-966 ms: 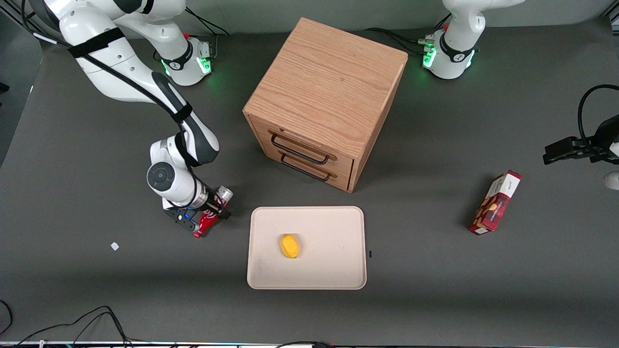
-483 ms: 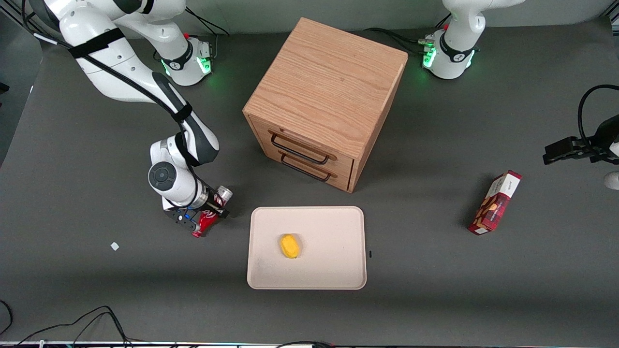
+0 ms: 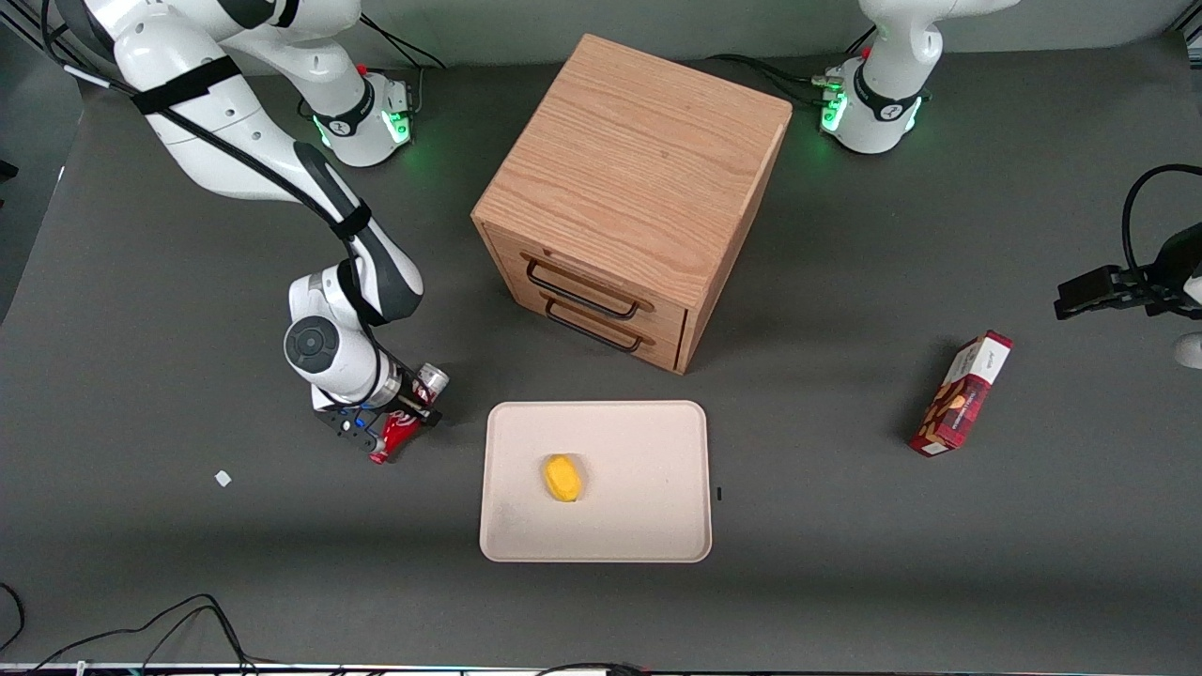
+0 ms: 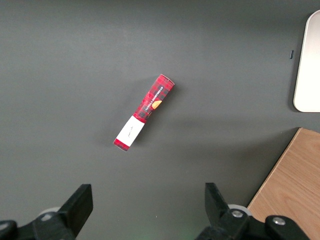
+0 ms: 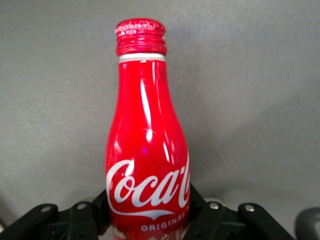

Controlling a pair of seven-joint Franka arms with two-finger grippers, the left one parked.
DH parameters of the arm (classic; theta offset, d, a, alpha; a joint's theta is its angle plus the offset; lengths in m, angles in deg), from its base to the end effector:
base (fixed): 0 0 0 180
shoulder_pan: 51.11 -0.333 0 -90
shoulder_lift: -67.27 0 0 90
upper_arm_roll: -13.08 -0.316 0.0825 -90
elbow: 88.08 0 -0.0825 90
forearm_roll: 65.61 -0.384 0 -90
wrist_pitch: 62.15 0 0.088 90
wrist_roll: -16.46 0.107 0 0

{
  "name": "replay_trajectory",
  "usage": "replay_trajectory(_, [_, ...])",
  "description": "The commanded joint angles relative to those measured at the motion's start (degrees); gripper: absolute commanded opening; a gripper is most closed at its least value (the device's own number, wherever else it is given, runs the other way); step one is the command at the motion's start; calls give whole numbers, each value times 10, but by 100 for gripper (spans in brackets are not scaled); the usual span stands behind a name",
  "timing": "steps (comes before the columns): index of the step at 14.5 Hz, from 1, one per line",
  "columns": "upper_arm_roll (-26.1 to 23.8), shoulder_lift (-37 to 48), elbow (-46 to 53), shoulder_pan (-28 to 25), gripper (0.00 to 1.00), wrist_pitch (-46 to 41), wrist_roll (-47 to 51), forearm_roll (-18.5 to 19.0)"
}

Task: Place coke bottle on tray
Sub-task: 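Lift the bottle off the table with the right gripper, then carry the bottle over the white tray beside the lemon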

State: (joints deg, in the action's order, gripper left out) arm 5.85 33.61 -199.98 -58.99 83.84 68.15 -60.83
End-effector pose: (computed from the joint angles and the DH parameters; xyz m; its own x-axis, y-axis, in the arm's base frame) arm 0.5973 0.1603 0.1766 0.8304 -0.5571 -0.0086 -0.5571 -0.8301 -0.0250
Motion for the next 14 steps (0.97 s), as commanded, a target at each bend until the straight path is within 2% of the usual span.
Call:
replay_trajectory(1, [-1, 29, 40, 1, 0, -73, 17, 18])
replay_trajectory(7, [-5, 48, 255, 4, 0, -349, -13, 9])
replay_trajectory(10, [-5, 52, 356, 15, 0, -486, -47, -14])
replay_trajectory(14, [-5, 50, 460, 18, 0, -596, -66, -25])
